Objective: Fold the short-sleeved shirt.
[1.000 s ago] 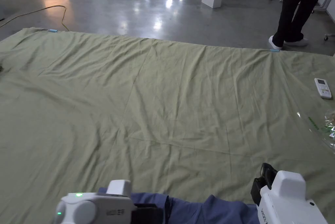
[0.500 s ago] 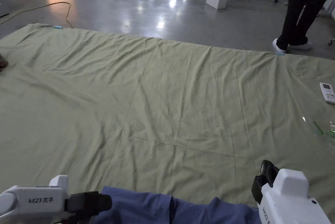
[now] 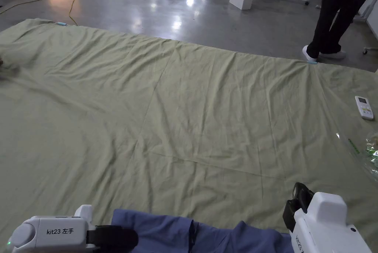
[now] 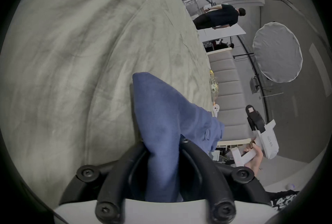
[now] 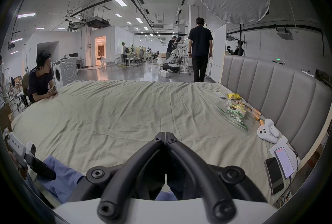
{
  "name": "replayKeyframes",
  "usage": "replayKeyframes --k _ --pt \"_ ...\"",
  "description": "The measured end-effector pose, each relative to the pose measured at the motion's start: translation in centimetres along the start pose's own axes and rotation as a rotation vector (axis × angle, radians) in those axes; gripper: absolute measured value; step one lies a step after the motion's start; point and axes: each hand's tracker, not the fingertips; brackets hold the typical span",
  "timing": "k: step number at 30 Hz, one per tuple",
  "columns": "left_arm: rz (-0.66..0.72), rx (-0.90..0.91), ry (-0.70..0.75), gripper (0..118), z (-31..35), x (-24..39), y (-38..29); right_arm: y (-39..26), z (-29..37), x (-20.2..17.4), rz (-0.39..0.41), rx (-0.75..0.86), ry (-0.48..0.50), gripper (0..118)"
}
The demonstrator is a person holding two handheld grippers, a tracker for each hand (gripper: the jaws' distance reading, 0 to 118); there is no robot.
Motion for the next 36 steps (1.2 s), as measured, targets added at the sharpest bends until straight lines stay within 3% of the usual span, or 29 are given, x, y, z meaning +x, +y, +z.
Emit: replayKeyframes --k 12,21,30,36 --pt "-0.152 0.046 0.199 10 7.0 5.3 2.0 0.1 0.2 -0.1 0.015 0.002 0.005 1" --pt "-0.302 0.133 0.618 10 14.8 10.8 3.2 0.1 -0.3 -0.7 0.011 0.009 0.032 1" --pt "-0.437 0.062 0.759 10 9.2 18.8 1.0 -0.2 -0.5 -1.1 -0.013 0.010 0.057 1" --pt "-0.434 0.051 0.751 10 5.5 20.8 0.5 -0.3 -0.3 -0.2 -0.027 0.013 0.047 1"
